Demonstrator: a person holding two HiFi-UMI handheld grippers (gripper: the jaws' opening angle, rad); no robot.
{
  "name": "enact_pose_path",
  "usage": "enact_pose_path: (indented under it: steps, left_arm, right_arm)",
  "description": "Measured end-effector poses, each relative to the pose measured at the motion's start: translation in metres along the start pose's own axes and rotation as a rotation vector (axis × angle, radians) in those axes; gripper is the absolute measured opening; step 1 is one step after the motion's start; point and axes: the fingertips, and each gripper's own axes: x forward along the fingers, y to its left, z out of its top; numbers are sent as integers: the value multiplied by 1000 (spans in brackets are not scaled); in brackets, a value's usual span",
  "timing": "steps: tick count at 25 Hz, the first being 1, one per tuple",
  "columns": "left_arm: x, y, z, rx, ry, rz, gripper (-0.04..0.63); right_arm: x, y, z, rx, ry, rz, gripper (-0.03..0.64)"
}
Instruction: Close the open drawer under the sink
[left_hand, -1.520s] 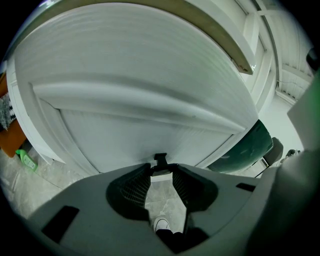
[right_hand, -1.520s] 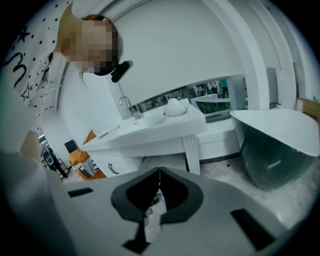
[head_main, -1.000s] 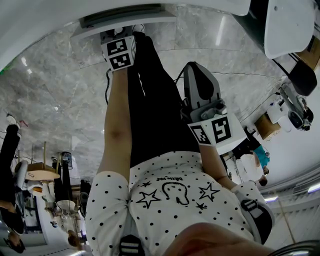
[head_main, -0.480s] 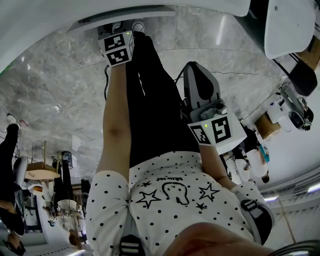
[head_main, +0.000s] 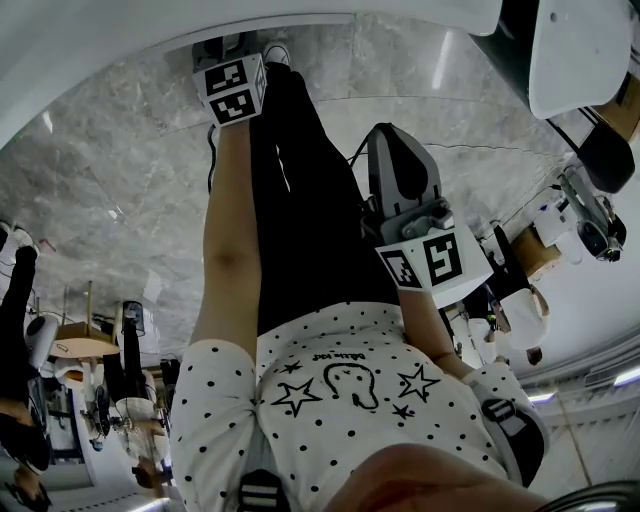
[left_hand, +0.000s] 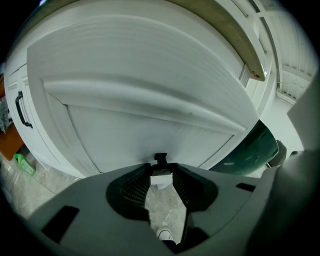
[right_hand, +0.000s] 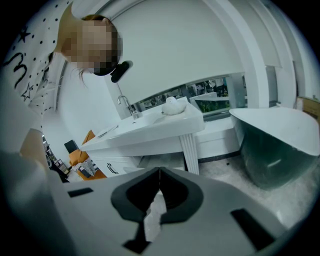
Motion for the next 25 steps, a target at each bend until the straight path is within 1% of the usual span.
enact_pose_path:
  steps: [19, 25]
  left_arm:
    - [4, 6, 12, -19, -20, 10, 137]
    - [9, 8, 21, -36, -34, 12, 137]
  right_arm:
    - [0, 0, -2, 5, 6, 1, 14]
    - [3, 2, -1, 5, 7, 3, 14]
